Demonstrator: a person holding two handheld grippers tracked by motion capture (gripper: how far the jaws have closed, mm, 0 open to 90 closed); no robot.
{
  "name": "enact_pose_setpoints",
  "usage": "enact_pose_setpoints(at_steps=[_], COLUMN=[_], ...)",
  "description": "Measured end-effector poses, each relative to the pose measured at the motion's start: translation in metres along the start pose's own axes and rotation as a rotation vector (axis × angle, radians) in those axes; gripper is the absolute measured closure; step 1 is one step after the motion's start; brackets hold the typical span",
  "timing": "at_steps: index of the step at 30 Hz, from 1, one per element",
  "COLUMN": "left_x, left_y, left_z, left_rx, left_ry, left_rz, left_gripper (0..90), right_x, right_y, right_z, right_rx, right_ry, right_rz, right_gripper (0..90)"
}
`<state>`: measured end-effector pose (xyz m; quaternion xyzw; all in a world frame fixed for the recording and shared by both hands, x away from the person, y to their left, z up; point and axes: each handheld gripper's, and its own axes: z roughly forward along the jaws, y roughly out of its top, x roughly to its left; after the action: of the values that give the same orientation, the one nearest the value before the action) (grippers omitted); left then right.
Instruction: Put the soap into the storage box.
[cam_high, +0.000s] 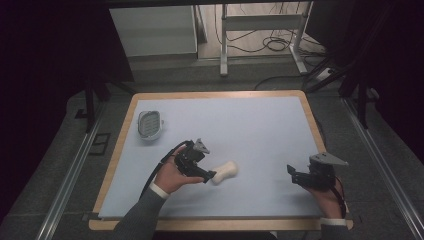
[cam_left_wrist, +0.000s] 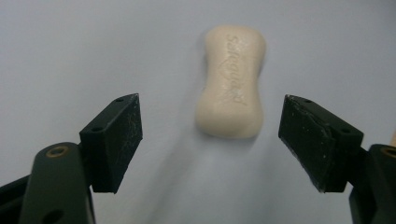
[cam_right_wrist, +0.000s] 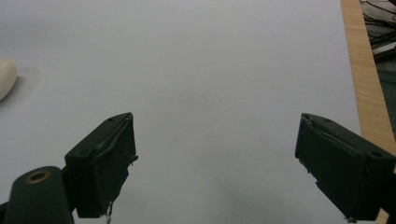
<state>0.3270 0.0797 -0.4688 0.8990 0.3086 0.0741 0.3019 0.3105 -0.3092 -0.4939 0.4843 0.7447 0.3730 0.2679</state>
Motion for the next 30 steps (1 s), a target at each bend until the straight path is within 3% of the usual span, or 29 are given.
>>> enact_pose_setpoints(at_steps=[11, 21, 30], left_x=[-0.006, -0.005, -0.008], left_y=[0.010, 0.018, 0.029], left_z=[0.013, 0.023, 0.041], left_rx=[0.049, 0.068, 0.130], left_ry=[-0.015, -0.031, -0.026], left_rz=[0.021, 0.016, 0.039], left_gripper=[23.3, 22.7, 24.9], right_x=[0.000, 0.001, 0.001], right_y=[-0.001, -0.001, -0.002], right_z=[0.001, 0.002, 0.003], right_rx=[0.007, 0.018, 0.023], right_ry=[0.002, 0.004, 0.006], right_rz=[0.005, 0.006, 0.007], right_gripper=[12.2, 12.2, 12.1])
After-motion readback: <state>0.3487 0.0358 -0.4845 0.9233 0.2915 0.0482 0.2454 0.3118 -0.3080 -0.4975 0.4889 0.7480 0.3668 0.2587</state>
